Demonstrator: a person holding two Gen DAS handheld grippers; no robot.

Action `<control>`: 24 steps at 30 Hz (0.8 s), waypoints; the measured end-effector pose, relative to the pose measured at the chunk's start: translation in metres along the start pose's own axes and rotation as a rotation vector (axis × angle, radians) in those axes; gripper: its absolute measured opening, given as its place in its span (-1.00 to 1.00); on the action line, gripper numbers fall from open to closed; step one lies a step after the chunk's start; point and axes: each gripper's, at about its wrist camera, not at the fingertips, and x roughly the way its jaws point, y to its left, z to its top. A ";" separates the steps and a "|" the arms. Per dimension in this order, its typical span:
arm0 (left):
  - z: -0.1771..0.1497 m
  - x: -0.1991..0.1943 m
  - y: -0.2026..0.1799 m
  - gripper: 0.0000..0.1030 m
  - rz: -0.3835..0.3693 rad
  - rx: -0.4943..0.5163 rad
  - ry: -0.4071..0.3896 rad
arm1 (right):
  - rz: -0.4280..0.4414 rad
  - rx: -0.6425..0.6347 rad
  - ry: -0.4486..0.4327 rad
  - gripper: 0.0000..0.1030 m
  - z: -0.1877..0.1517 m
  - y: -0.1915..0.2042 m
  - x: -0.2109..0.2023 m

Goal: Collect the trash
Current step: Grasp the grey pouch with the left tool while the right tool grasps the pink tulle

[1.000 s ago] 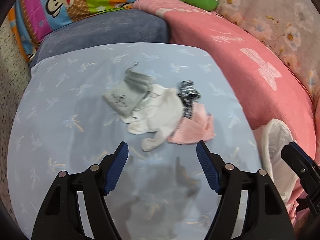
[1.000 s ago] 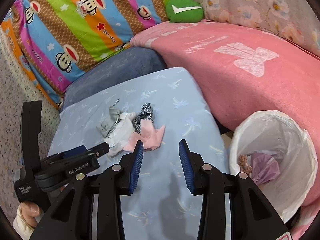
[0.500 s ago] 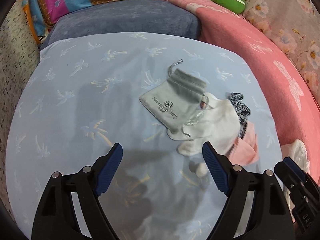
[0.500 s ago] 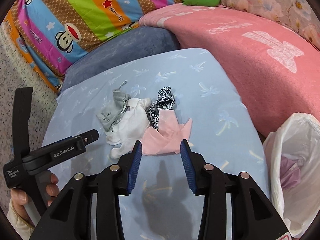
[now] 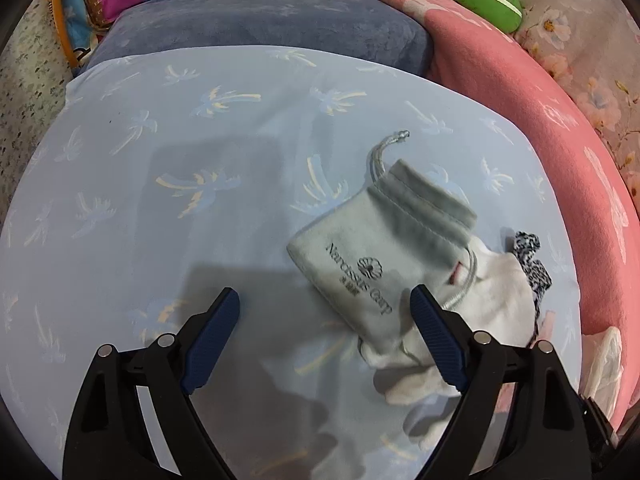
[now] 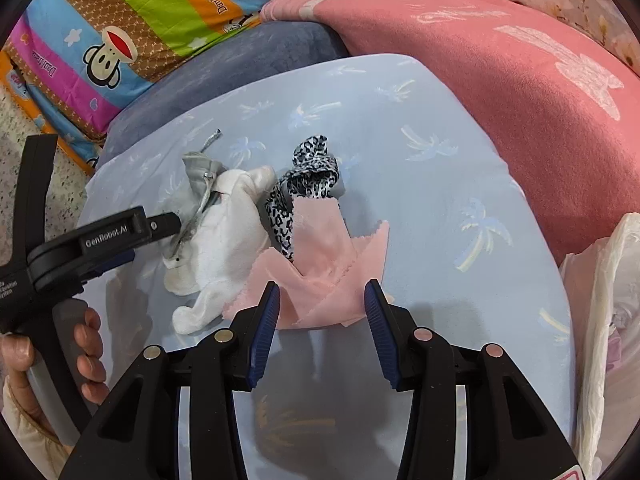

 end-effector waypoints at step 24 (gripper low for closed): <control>0.003 -0.026 -0.018 -0.88 -0.050 0.093 -0.078 | -0.001 -0.010 -0.012 -0.89 -0.011 0.002 -0.016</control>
